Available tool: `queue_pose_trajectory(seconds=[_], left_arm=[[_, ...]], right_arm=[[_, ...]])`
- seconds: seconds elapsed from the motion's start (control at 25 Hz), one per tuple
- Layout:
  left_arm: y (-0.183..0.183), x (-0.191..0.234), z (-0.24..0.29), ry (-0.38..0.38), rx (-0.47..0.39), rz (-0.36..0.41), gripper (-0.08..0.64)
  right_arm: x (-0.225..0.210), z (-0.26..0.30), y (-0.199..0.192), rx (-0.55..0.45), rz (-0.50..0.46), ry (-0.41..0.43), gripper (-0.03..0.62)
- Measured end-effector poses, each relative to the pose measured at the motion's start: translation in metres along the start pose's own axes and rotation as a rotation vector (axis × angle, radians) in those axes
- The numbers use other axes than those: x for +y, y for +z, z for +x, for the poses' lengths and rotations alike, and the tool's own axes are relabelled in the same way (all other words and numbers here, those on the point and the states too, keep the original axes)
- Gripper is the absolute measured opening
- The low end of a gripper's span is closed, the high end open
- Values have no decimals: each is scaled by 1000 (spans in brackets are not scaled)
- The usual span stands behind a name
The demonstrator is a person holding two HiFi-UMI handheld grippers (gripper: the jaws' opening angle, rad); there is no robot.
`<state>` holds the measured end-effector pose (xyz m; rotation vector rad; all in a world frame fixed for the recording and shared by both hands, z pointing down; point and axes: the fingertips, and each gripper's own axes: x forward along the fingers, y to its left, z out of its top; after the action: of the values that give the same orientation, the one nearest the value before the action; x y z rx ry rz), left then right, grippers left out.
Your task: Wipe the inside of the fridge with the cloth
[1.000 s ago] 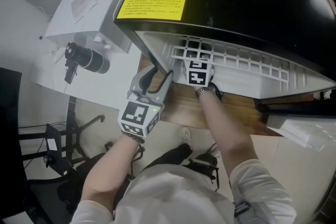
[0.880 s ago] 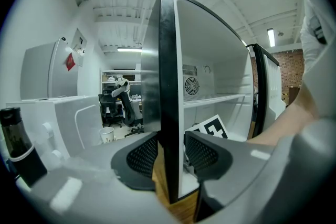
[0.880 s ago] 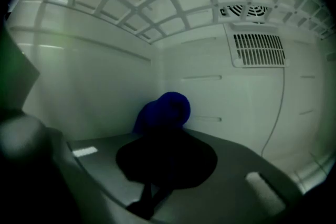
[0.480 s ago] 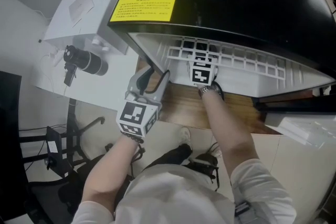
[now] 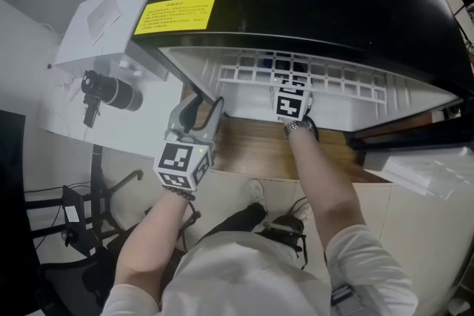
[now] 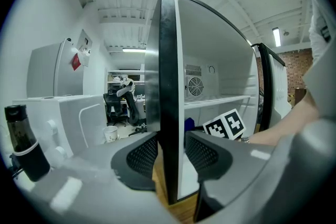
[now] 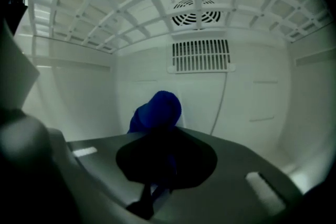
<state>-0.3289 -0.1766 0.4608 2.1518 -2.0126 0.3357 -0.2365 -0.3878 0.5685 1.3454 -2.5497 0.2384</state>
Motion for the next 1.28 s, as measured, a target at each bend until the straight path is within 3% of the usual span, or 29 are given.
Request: queue_pose_trajectory(seconds=[0.64,1.28], left_arm=[[-1,0,0,11,8,4,155],[-1,0,0,21,11,1,155]], right_arm=[[-94,-30,-4,14,7,-159,30],[-154,-53,-9,45,29,-311,29]])
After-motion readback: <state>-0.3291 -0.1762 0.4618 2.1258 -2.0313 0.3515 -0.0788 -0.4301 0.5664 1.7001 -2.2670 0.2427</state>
